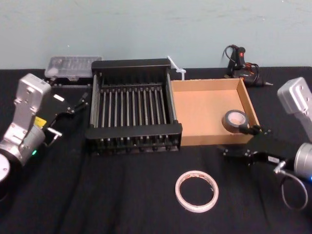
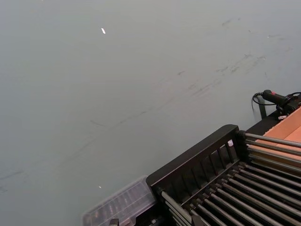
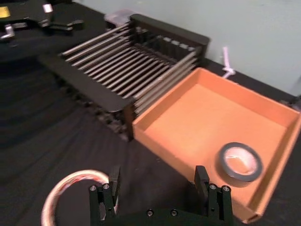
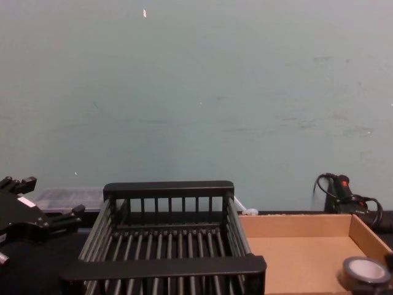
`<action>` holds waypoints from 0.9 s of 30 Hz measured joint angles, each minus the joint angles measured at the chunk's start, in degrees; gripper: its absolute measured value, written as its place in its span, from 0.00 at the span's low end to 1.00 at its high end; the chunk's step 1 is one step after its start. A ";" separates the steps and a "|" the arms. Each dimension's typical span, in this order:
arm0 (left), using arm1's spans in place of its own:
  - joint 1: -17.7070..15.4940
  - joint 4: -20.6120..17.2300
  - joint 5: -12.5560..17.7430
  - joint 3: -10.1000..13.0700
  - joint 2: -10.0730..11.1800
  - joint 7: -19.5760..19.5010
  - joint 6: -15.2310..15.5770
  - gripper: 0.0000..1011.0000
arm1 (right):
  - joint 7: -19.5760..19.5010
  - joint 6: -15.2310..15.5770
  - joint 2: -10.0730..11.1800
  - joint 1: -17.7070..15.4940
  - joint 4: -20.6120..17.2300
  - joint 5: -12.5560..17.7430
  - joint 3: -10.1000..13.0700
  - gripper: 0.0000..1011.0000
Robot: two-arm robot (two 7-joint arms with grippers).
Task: Pick up the white tape and place it into the black box , Pick up the silver tape and place it into the brown box.
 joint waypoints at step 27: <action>0.00 0.00 0.00 0.00 0.00 0.00 0.00 0.99 | 5.19 -1.74 3.79 3.80 2.56 -1.34 -9.99 0.99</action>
